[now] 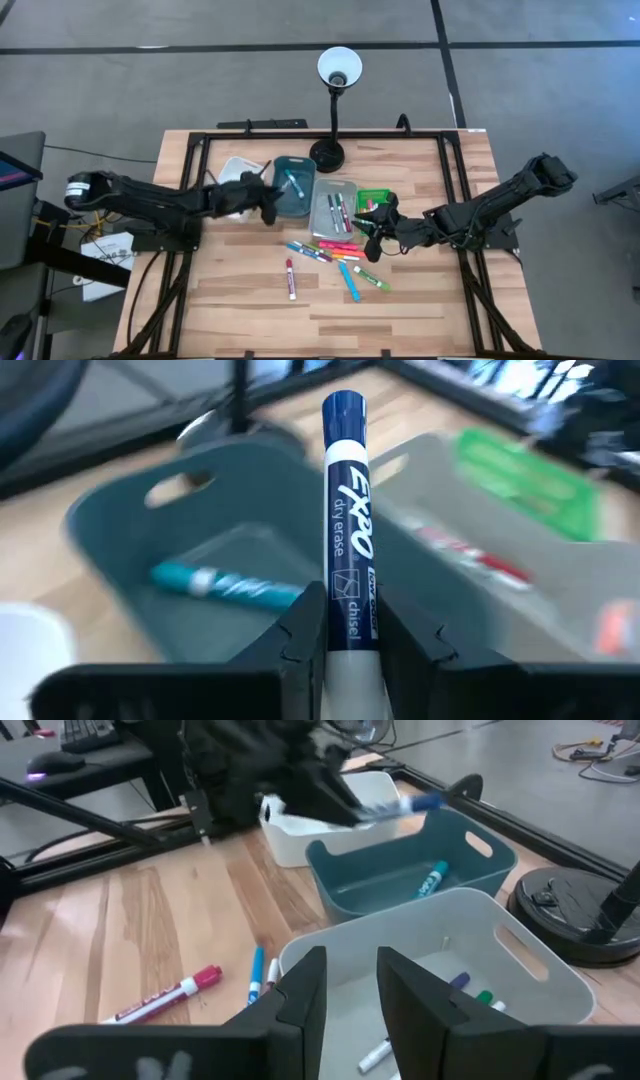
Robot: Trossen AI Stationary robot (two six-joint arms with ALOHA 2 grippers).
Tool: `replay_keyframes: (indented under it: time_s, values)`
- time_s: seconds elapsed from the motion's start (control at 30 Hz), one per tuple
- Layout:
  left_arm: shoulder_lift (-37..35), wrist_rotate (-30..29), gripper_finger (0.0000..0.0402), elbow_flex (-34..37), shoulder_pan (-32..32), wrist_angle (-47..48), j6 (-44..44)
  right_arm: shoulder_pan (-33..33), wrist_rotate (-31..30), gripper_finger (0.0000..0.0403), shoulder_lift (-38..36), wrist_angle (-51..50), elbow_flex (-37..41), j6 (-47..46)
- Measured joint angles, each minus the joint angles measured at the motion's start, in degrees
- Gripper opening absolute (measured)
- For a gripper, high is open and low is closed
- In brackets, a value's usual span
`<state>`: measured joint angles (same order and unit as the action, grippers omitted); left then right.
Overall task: Pick & Place Markers
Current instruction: Put the large dark blue marker pen into the blue bin, then put the large green marker pen into the blue bin
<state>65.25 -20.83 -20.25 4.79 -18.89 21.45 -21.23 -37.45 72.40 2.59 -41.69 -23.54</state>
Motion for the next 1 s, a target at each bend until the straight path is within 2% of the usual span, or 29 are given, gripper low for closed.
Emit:
replay_keyframes:
  time_s: [0.1,0.23,0.33,0.43,0.63,1.0]
  values:
    - [3.8,3.5,0.0066,0.0,5.2,-0.1,1.8,0.0,0.0,0.0082,0.0,0.1,0.0,0.0]
    - [8.5,5.1,0.0069,0.0,7.9,-1.6,1.5,0.0,0.0,0.0082,0.0,0.0,0.0,0.0]
    - [11.2,5.3,0.007,0.0,8.1,-4.7,0.2,0.0,0.0,0.0082,0.0,0.0,0.0,0.0]
    - [13.4,8.0,0.0073,0.0,8.1,-7.2,-2.0,0.0,0.0,0.0082,0.0,0.0,0.0,0.0]
    - [16.3,8.6,0.0098,0.0,8.1,-8.1,-3.7,0.0,0.0,0.0082,0.0,0.0,0.0,0.1]
    - [16.8,8.5,0.0132,0.0,8.1,-8.8,-6.2,0.0,0.0,0.0082,0.0,0.0,0.0,0.0]
